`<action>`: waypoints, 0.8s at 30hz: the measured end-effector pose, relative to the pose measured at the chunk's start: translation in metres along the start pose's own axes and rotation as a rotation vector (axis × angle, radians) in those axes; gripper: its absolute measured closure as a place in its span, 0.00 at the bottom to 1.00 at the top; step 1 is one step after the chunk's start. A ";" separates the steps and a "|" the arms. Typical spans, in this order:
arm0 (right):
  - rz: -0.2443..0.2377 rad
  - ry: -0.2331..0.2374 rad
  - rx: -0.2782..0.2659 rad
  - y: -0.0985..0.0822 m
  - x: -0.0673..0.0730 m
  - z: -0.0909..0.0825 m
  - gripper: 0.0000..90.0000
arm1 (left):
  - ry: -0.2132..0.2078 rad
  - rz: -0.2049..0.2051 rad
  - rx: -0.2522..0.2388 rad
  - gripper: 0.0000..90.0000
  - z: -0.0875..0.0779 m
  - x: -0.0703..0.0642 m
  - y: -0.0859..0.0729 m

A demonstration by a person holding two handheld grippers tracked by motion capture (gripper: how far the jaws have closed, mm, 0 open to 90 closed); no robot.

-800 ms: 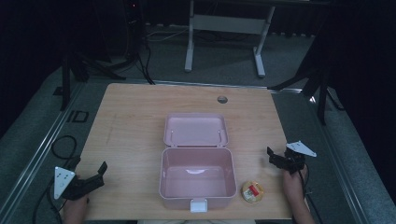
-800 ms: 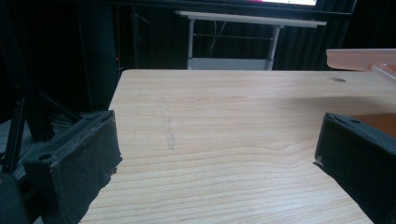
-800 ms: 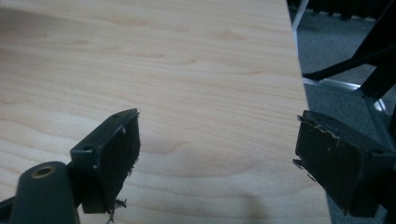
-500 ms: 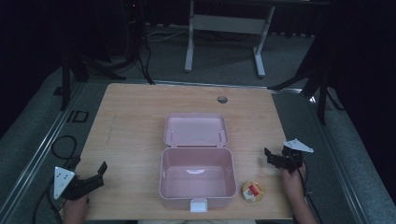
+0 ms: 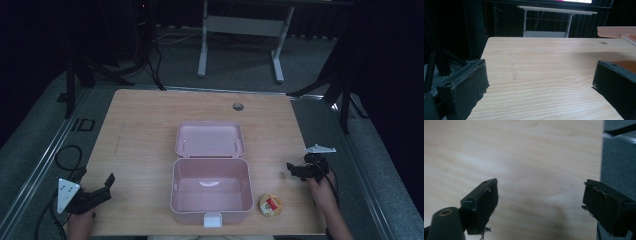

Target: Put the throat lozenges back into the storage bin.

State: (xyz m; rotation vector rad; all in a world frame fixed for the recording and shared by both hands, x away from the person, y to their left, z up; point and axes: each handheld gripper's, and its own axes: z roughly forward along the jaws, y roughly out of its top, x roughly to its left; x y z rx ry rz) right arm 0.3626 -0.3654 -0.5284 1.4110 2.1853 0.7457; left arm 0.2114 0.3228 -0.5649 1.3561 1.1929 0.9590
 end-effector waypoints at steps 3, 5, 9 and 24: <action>-0.031 0.025 0.050 0.002 0.001 -0.003 0.15 | -0.001 0.000 -0.001 0.00 0.000 0.000 0.000; -0.076 0.078 0.141 0.006 0.001 -0.006 0.15 | -0.001 0.000 -0.001 0.00 0.000 0.000 0.000; -0.122 0.107 0.244 0.009 0.000 -0.008 0.15 | -0.002 -0.001 0.000 0.00 0.000 0.000 0.000; -0.353 0.270 0.600 0.005 0.008 -0.022 0.16 | -0.011 0.000 0.008 0.00 0.000 0.000 0.000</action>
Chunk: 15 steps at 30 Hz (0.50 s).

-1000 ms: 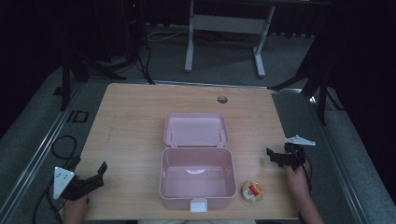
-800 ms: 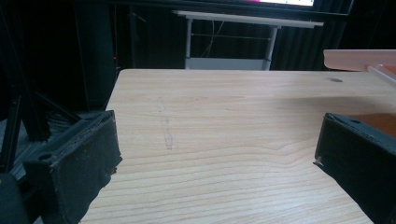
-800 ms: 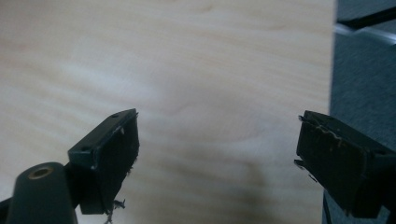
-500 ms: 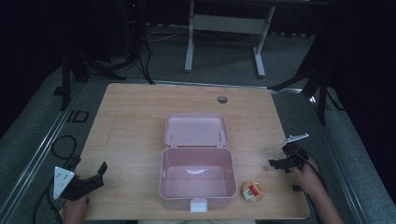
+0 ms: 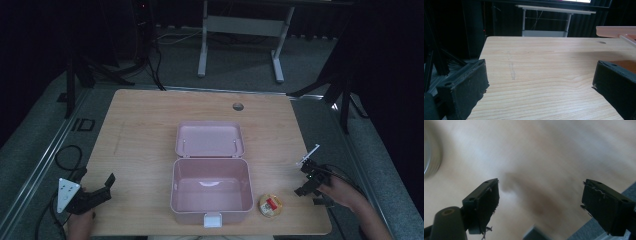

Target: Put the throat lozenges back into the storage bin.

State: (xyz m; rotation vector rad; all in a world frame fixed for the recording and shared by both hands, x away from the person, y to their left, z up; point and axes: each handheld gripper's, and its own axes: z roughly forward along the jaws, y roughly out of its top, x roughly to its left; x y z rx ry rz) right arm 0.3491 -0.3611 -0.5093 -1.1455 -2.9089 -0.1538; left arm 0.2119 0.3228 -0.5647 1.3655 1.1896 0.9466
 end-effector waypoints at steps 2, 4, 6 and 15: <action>-0.037 0.029 0.033 -0.002 0.002 -0.002 0.16 | 0.001 -0.002 -0.001 0.00 0.000 0.000 0.000; -0.066 0.052 0.058 -0.003 0.004 -0.002 0.16 | 0.000 0.000 -0.001 0.00 0.000 0.000 0.000; -0.108 0.074 0.104 -0.004 0.008 -0.002 0.16 | 0.000 0.001 -0.001 0.00 0.000 0.000 0.000; -0.280 0.137 0.219 -0.006 0.024 0.003 0.16 | -0.002 0.000 -0.002 0.00 0.000 0.000 0.000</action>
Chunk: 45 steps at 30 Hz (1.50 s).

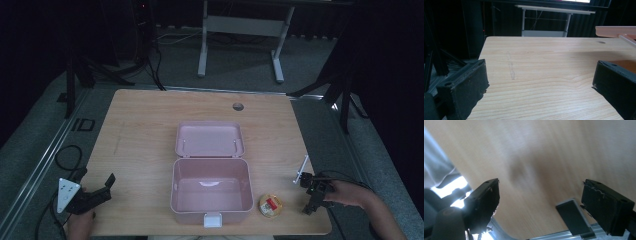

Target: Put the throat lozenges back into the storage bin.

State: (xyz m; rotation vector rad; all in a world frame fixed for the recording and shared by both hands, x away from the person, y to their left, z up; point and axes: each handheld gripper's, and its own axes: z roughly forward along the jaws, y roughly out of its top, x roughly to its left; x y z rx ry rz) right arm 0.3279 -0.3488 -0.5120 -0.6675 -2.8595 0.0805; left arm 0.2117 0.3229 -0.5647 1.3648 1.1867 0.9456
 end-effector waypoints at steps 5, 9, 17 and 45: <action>-0.095 -0.010 0.006 0.008 0.013 0.000 0.17 | -0.002 0.000 -0.001 0.00 0.000 0.000 0.000; -0.149 -0.028 0.000 0.017 0.022 0.000 0.20 | -0.003 0.000 -0.001 0.00 0.000 0.000 0.000; -0.222 -0.058 0.002 0.035 0.037 0.000 0.21 | -0.004 0.001 -0.001 0.00 0.000 0.000 0.000; -0.386 -0.129 0.057 0.098 0.076 0.008 0.21 | -0.012 -0.008 -0.004 0.00 0.000 0.001 0.000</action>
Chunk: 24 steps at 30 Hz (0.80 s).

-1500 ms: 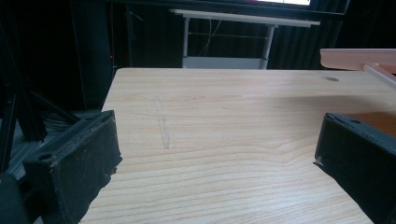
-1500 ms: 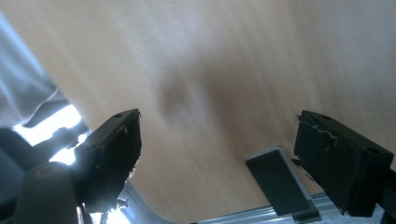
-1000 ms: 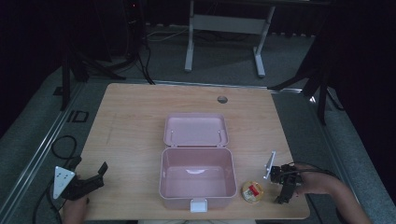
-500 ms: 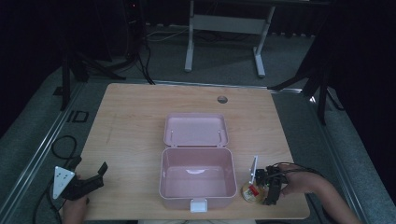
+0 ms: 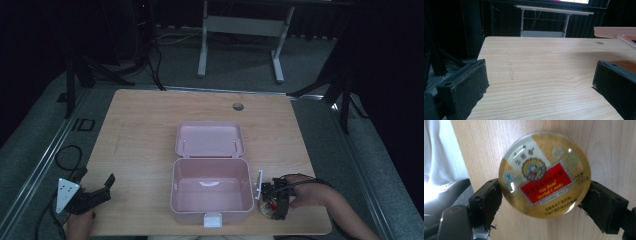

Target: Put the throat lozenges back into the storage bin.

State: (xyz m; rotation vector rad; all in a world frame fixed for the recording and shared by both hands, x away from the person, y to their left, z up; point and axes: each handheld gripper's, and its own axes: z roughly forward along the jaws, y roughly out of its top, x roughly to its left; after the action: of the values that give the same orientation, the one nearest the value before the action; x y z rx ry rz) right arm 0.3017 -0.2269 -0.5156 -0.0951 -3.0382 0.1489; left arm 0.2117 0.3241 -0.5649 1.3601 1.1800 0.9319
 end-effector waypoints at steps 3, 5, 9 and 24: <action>-0.038 -0.012 -0.003 0.005 -0.001 0.001 0.21 | -0.001 0.000 -0.001 0.00 0.000 0.000 0.000; -0.038 -0.017 -0.001 0.006 -0.001 0.000 0.22 | 0.000 -0.001 -0.001 0.00 0.000 0.000 0.000; -0.023 -0.019 0.013 0.003 -0.002 -0.007 0.22 | -0.001 0.000 0.000 0.00 0.000 0.000 0.000; 0.008 -0.010 0.009 -0.010 0.003 -0.055 0.22 | 0.001 0.001 0.002 0.00 0.000 0.000 0.000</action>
State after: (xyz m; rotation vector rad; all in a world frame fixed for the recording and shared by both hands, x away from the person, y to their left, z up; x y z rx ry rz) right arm 0.3037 -0.2317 -0.4602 -0.1066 -3.0474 0.1644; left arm 0.2118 0.3238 -0.5648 1.3617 1.1813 0.9319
